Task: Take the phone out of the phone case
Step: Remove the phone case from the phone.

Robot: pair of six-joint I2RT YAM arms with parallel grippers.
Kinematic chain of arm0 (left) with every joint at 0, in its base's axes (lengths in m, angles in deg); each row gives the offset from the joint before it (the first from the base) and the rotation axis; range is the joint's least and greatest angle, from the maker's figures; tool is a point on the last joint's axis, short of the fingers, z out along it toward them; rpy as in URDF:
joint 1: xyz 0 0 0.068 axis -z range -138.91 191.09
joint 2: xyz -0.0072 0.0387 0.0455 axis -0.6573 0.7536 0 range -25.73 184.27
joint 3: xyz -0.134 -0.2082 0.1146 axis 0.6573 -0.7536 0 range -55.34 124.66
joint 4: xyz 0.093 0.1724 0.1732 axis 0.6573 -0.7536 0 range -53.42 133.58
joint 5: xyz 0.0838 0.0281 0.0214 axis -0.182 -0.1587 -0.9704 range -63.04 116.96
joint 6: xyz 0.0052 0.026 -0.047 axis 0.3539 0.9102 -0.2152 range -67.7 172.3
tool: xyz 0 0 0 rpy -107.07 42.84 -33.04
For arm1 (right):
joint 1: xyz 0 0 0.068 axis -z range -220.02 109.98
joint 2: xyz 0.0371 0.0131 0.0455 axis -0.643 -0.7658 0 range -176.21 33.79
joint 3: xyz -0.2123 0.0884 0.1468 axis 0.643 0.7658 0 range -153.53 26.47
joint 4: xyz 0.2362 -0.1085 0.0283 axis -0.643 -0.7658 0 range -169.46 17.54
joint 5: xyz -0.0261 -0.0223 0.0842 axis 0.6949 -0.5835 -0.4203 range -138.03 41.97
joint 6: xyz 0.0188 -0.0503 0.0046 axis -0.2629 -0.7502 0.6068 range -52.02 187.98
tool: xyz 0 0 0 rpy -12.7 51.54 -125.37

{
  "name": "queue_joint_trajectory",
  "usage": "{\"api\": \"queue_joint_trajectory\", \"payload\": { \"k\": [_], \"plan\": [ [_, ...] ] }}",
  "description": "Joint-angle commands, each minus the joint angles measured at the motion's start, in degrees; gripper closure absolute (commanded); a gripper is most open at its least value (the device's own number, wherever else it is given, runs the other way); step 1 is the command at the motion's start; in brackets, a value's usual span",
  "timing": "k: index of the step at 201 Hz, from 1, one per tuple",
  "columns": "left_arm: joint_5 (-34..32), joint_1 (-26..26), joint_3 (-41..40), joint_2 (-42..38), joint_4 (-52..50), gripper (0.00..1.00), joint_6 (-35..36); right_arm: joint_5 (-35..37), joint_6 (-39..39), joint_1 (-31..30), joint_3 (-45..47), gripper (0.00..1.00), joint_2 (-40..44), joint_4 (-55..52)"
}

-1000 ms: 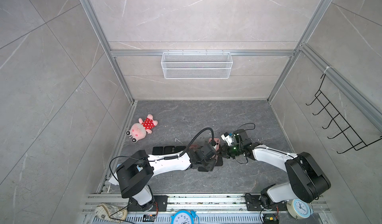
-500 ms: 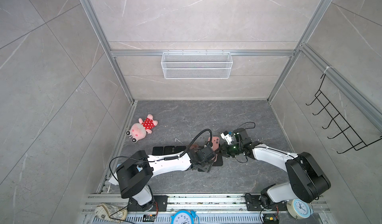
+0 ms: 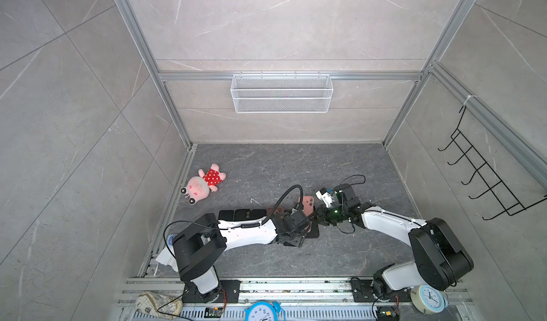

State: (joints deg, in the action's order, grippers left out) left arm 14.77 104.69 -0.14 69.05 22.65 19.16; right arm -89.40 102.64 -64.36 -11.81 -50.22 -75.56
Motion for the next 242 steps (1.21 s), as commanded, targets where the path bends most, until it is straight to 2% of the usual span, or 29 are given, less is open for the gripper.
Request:
{"api": "queue_joint_trajectory", "payload": {
  "k": [1,58,109,159,242],
  "plan": [
    [-3.29,-0.58,0.87,0.99,-1.29,0.25,-1.94,-1.09,-1.59,-0.01,-1.69,1.0,-0.84,-0.6],
    [-5.31,-0.65,1.14,0.64,-3.15,0.24,-2.61,-0.99,-2.06,0.08,-1.93,1.0,-2.18,-0.64],
    [-1.07,-1.55,-1.23,-1.47,0.67,0.22,-1.94,-0.86,-2.89,0.26,-2.15,1.0,-2.69,-1.39],
    [-1.87,-2.31,-1.98,-1.6,0.09,0.18,-2.48,-0.87,-3.08,0.34,-2.32,1.0,-3.4,-1.49],
    [3.04,-3.65,-2.97,-0.09,2.55,0.18,-3.09,-0.91,-3.72,0.34,-2.41,1.0,-3.43,-2.01]
  ]
}}
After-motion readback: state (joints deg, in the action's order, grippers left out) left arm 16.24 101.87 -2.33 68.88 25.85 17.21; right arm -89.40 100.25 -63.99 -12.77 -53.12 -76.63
